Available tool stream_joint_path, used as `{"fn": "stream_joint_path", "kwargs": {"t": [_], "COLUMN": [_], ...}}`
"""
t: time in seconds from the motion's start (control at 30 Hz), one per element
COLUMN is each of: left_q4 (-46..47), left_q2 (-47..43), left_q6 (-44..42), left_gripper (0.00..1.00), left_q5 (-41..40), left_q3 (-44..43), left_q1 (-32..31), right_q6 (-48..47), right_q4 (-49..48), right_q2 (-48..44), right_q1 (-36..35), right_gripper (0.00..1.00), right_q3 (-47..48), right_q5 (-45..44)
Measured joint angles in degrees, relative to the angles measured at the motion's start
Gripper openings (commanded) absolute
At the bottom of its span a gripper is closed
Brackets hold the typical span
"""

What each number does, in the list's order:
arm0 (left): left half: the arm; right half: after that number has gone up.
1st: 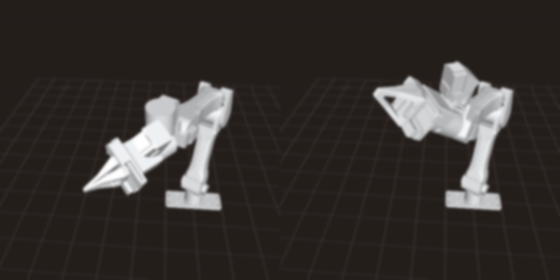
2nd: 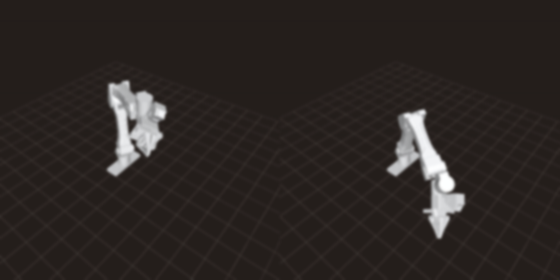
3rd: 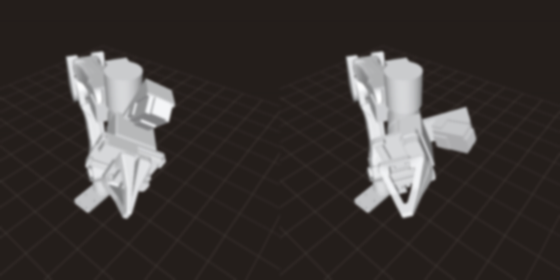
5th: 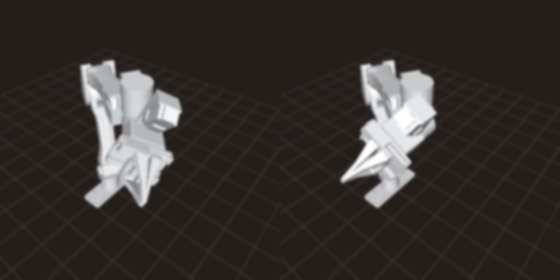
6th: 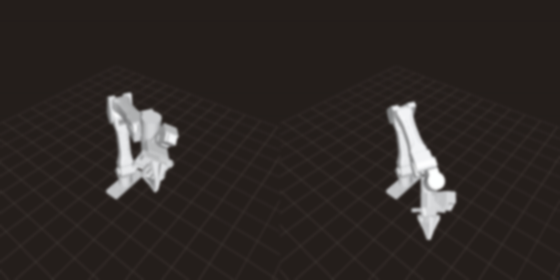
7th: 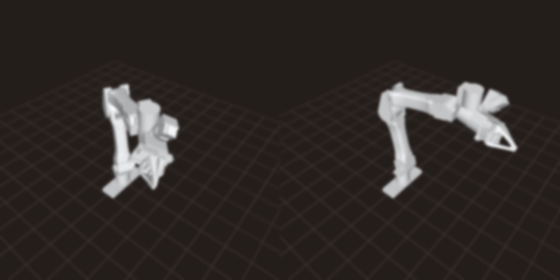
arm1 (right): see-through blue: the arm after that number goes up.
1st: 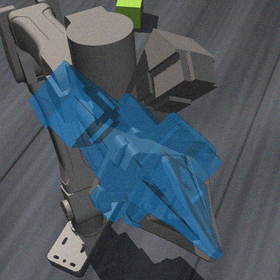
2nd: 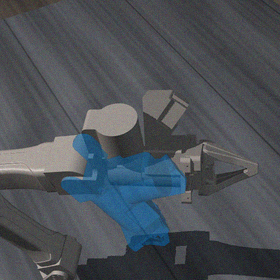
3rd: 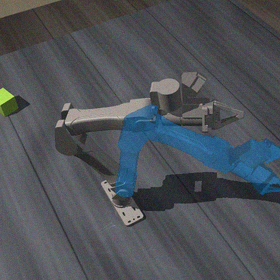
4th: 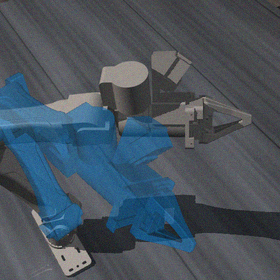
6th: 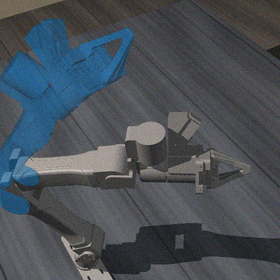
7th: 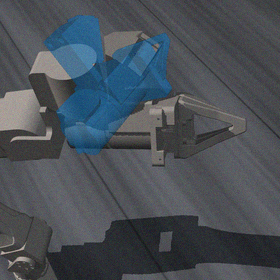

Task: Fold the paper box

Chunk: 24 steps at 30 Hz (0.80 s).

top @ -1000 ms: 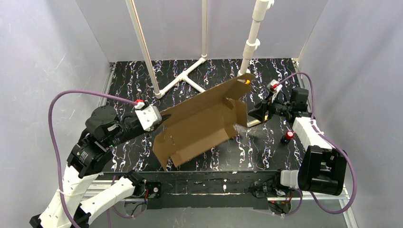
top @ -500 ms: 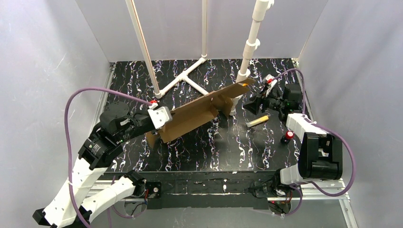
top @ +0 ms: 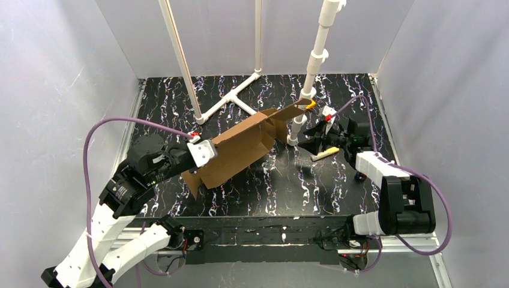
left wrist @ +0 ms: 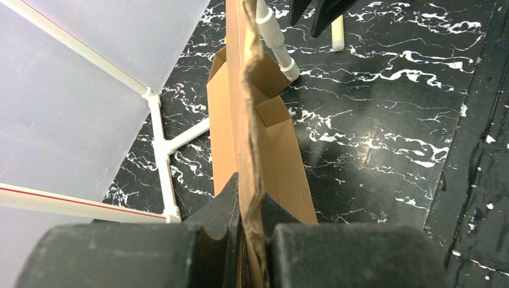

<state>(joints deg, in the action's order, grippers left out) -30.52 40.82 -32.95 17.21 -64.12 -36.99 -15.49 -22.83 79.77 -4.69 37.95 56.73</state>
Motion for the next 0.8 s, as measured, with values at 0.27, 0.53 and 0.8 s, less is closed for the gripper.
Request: {"fn": "stream_joint_path", "kwargs": {"t": [0.27, 0.53, 0.8], "left_q4": [-3.1, -3.8, -3.3], "left_q2": [-3.4, -6.3, -6.6], "left_q6": [2.6, 5.1, 6.8], "left_gripper": [0.0, 0.0, 0.0], "left_q5": [1.4, 3.2, 4.0], "left_q3": [-0.7, -1.4, -1.1], "left_q1": [0.0, 0.0, 0.0], "right_q6": [-6.1, -6.5, -7.7], "right_q4": [0.8, 1.0, 2.1], "right_q2": [-8.4, -8.5, -8.5], "right_q1": [-0.1, -0.9, -5.6], "right_gripper": [0.68, 0.73, 0.56], "right_q3": [-2.5, -2.5, -2.5], "right_q5": [2.8, 3.6, 1.9]}}
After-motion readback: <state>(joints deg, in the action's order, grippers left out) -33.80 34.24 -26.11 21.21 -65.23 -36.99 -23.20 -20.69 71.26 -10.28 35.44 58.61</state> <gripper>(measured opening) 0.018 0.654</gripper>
